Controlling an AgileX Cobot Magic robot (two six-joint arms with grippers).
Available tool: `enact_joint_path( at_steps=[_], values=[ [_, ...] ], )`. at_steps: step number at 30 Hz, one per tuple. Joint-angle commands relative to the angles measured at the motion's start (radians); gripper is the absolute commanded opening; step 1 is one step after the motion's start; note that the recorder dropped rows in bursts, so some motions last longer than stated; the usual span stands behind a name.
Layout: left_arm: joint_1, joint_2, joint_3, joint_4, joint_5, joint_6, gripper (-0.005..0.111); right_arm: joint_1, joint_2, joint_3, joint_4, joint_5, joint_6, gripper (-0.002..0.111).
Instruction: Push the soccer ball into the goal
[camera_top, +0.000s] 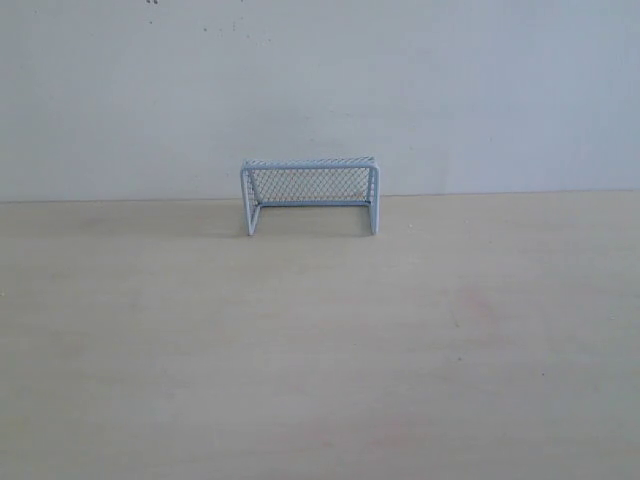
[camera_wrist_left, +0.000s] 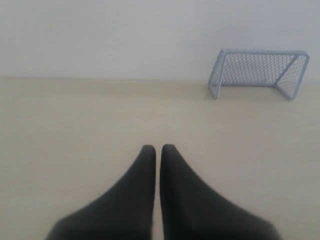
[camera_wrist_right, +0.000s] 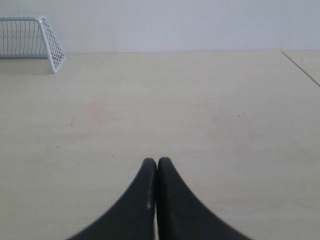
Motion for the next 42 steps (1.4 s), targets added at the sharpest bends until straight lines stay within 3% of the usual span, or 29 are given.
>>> enact_joint_path(
  at_steps=[1, 12, 42],
  values=[
    [0.003, -0.003, 0.003, 0.057, 0.069, 0.02, 0.004, 0.003, -0.005, 0.0, -0.001, -0.013, -0.002, 0.0],
    [-0.026, -0.003, 0.003, 0.066, 0.073, 0.02, 0.004, 0.003, -0.005, 0.0, -0.001, -0.013, -0.002, 0.0],
    [-0.025, -0.003, 0.003, 0.066, 0.065, 0.02, 0.004, 0.003, -0.005, 0.0, -0.001, -0.013, -0.002, 0.0]
  ],
)
